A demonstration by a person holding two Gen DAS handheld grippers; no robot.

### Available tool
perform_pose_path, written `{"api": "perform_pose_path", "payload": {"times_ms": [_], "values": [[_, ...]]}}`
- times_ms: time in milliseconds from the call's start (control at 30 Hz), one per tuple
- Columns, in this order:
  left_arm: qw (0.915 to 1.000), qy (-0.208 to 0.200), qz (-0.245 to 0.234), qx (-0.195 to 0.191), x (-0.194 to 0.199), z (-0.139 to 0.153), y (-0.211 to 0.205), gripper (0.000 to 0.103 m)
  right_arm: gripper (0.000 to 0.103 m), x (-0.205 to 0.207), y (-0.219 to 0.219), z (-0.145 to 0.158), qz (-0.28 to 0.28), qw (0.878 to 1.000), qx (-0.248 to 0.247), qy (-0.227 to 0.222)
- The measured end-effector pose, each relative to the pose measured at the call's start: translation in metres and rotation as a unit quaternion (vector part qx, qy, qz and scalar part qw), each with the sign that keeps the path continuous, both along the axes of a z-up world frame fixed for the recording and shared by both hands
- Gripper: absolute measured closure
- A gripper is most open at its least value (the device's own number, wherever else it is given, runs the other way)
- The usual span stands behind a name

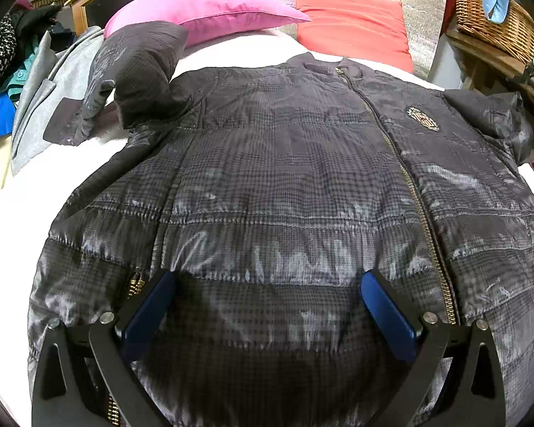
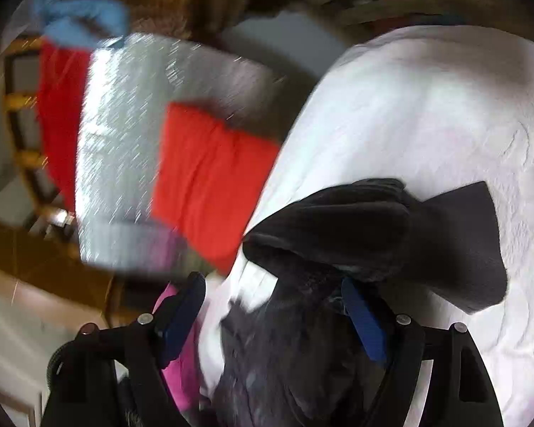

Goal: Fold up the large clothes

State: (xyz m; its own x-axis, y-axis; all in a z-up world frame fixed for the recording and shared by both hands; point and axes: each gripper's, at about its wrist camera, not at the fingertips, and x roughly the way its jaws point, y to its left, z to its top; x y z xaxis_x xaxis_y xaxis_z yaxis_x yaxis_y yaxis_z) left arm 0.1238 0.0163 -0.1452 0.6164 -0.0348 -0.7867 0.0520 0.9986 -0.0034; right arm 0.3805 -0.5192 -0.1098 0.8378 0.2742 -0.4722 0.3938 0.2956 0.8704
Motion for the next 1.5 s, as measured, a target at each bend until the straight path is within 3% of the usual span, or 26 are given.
{"api": "perform_pose_path", "payload": {"times_ms": [100, 200, 267, 433, 500, 667, 800, 833, 867, 900, 1000, 1067, 1133, 1200, 1300, 1367, 1400, 1433, 1467, 1500], "values": [[1.0, -0.001, 0.0, -0.001, 0.0, 0.0, 0.0, 0.0, 0.021, 0.001, -0.004, -0.006, -0.015, 1.0, 0.001, 0.015], [1.0, -0.002, 0.0, -0.003, 0.0, -0.001, 0.001, 0.0, 0.021, -0.006, -0.002, -0.001, -0.007, 1.0, -0.003, 0.002], [1.0, -0.002, 0.0, -0.003, 0.0, -0.001, 0.001, 0.0, 0.021, -0.009, 0.003, 0.008, 0.013, 1.0, -0.028, 0.0], [1.0, -0.002, 0.0, -0.004, -0.001, -0.001, 0.001, 0.0, 0.021, -0.016, 0.001, 0.028, -0.02, 0.997, -0.077, 0.012], [1.0, -0.003, 0.0, -0.004, 0.0, -0.001, 0.001, 0.0, 0.021, -0.011, 0.004, 0.026, 0.015, 0.996, -0.082, 0.018], [1.0, -0.003, 0.0, -0.004, -0.001, -0.001, 0.001, 0.0, 0.021, 0.008, -0.003, 0.018, 0.026, 0.997, -0.064, 0.033], [1.0, -0.003, 0.0, -0.004, -0.001, -0.001, 0.001, 0.0, 0.021, 0.03, -0.001, 0.015, 0.065, 0.988, -0.121, 0.066], [1.0, -0.004, 0.0, -0.004, -0.001, -0.001, 0.001, 0.0, 0.028, 0.036, 0.003, 0.014, 0.08, 0.983, -0.141, 0.08], [1.0, -0.004, 0.0, -0.004, -0.001, -0.001, 0.001, 0.0, 0.042, 0.042, 0.01, 0.016, 0.096, 0.977, -0.17, 0.088], [1.0, -0.004, 0.0, -0.004, -0.001, -0.001, 0.001, 0.0, 0.081, 0.048, 0.018, 0.021, 0.113, 0.968, -0.201, 0.097], [1.0, -0.004, 0.0, -0.005, -0.001, -0.001, 0.001, 0.0, 0.092, 0.05, 0.051, 0.056, 0.135, 0.949, -0.279, 0.066], [1.0, -0.004, 0.0, -0.004, -0.001, -0.001, 0.001, 0.0, 0.092, 0.044, 0.092, 0.094, 0.162, 0.928, -0.336, 0.023], [1.0, -0.005, 0.0, -0.004, -0.001, -0.001, 0.001, 0.0, 0.092, 0.03, 0.133, 0.119, 0.192, 0.914, -0.356, -0.03], [1.0, -0.004, 0.0, -0.004, -0.001, -0.001, 0.001, 0.0, 0.092, 0.007, 0.197, 0.134, 0.24, 0.884, -0.394, -0.073], [1.0, -0.004, 0.0, -0.003, -0.001, -0.001, 0.001, 0.0, 0.092, -0.02, 0.273, 0.116, 0.297, 0.853, -0.419, -0.09], [1.0, -0.003, 0.0, -0.003, 0.0, -0.001, 0.0, 0.0, 0.088, -0.028, 0.31, 0.087, 0.341, 0.844, -0.405, -0.084], [1.0, -0.003, 0.0, -0.003, 0.0, -0.001, 0.0, 0.0, 0.076, -0.031, 0.329, 0.065, 0.369, 0.84, -0.392, -0.07], [1.0, -0.003, 0.0, -0.003, -0.001, -0.001, 0.0, 0.0, 0.043, -0.031, 0.341, 0.046, 0.38, 0.84, -0.384, -0.054], [1.0, -0.002, 0.0, -0.003, 0.0, -0.001, 0.0, 0.0, 0.028, -0.034, 0.351, 0.03, 0.392, 0.84, -0.374, -0.039], [1.0, -0.002, 0.0, -0.003, 0.0, -0.001, 0.0, 0.0, 0.022, -0.039, 0.358, 0.013, 0.405, 0.841, -0.358, -0.025]]}}
